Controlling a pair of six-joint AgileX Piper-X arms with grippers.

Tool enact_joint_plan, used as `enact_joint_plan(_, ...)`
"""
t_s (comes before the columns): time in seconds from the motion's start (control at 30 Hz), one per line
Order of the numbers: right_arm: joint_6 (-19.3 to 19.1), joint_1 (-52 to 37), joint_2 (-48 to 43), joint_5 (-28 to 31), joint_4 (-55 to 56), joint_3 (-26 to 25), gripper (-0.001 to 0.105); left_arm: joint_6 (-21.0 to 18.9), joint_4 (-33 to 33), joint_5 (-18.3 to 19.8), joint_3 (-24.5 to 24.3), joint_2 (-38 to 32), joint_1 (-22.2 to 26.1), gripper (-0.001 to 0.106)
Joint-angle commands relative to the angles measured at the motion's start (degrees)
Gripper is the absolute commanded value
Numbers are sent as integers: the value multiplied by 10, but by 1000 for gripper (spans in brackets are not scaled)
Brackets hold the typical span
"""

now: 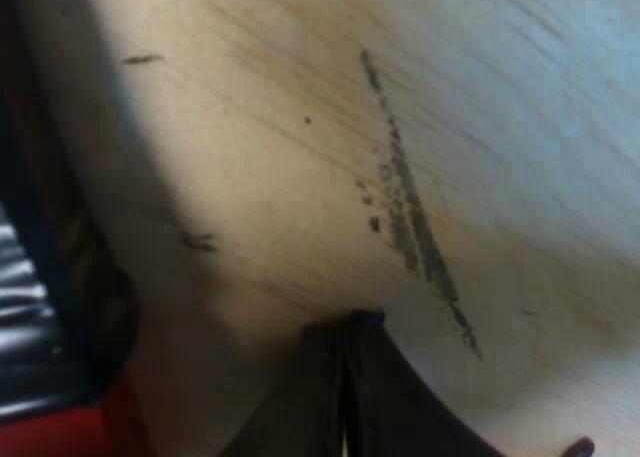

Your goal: Put the handle in the coffee machine

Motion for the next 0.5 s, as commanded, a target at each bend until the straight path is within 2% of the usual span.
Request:
enact_joint_plan(0.03,26,48,20,-66,-41,-11,0,0,29,-27,-6,2,-3,74)
enact_joint_plan(0.23,39,72,45,-96,-82,-52,0,0,39,-64,-7,2,-3,74)
enact_joint_plan(0.5,39,76,105,-108,-114,-129,0,0,53,-66,-15,2,-3,74)
